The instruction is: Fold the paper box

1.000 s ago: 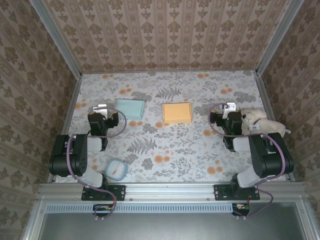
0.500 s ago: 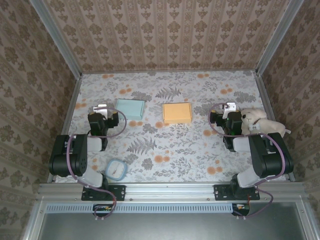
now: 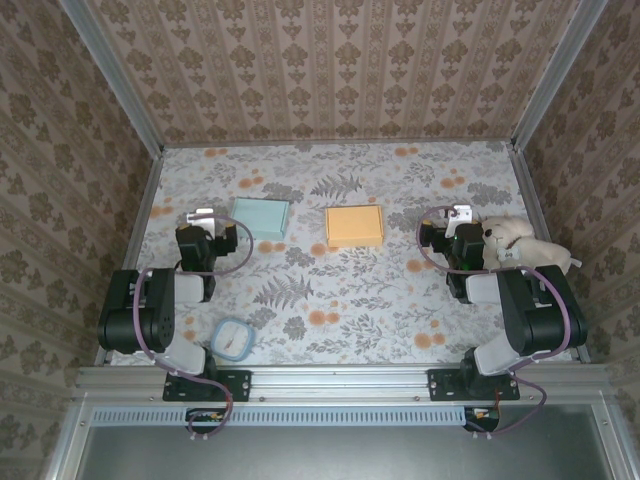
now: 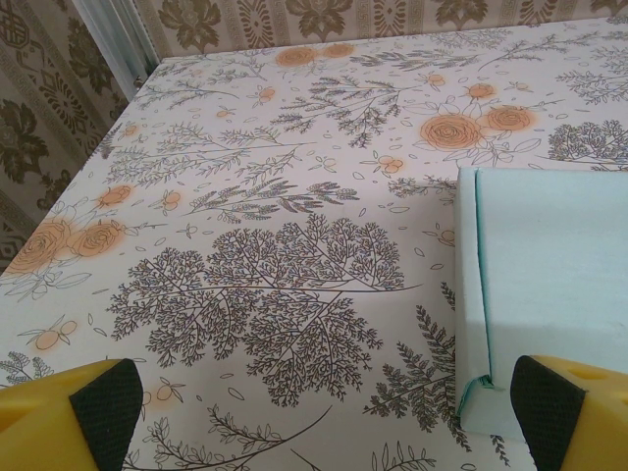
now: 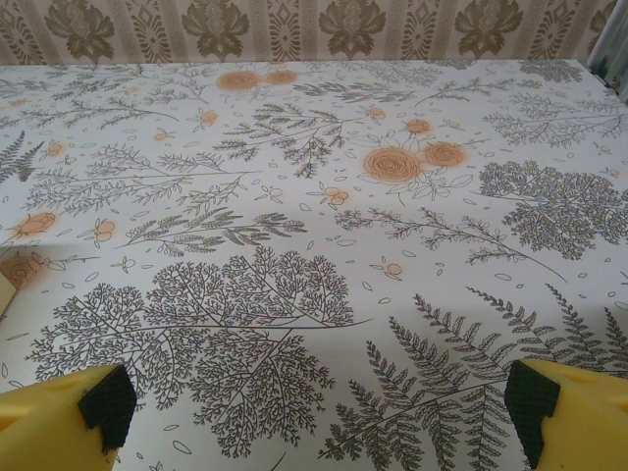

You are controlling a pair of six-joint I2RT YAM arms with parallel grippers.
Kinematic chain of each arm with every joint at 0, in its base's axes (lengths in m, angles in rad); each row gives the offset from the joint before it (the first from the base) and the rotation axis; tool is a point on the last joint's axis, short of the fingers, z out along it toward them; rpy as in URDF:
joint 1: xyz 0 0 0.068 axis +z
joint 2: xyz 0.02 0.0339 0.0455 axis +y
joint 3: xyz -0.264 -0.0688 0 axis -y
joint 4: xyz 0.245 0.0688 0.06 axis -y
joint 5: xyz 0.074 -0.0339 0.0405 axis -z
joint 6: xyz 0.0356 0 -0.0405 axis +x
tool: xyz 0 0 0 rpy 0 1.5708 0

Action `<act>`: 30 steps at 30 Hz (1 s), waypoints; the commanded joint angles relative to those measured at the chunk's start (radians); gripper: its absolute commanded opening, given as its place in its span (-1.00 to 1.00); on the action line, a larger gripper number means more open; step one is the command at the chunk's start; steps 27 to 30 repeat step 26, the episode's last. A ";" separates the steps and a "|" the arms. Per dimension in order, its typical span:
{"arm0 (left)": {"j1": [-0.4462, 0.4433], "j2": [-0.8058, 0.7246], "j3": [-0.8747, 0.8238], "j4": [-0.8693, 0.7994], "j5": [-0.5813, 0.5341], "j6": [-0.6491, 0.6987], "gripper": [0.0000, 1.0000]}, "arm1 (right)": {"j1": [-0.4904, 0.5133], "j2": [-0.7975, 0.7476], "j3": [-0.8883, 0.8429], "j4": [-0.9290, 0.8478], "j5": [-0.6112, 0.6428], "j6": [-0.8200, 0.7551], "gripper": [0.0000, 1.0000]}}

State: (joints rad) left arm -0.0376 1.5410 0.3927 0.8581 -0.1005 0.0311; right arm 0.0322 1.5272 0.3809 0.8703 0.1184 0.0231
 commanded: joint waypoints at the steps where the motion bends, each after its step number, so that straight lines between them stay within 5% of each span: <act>1: 0.005 -0.006 0.008 0.006 0.012 0.009 1.00 | -0.006 0.003 0.023 -0.007 -0.022 0.011 1.00; 30: 0.018 -0.002 0.017 -0.009 0.080 0.018 1.00 | -0.006 0.002 0.023 -0.007 -0.022 0.011 1.00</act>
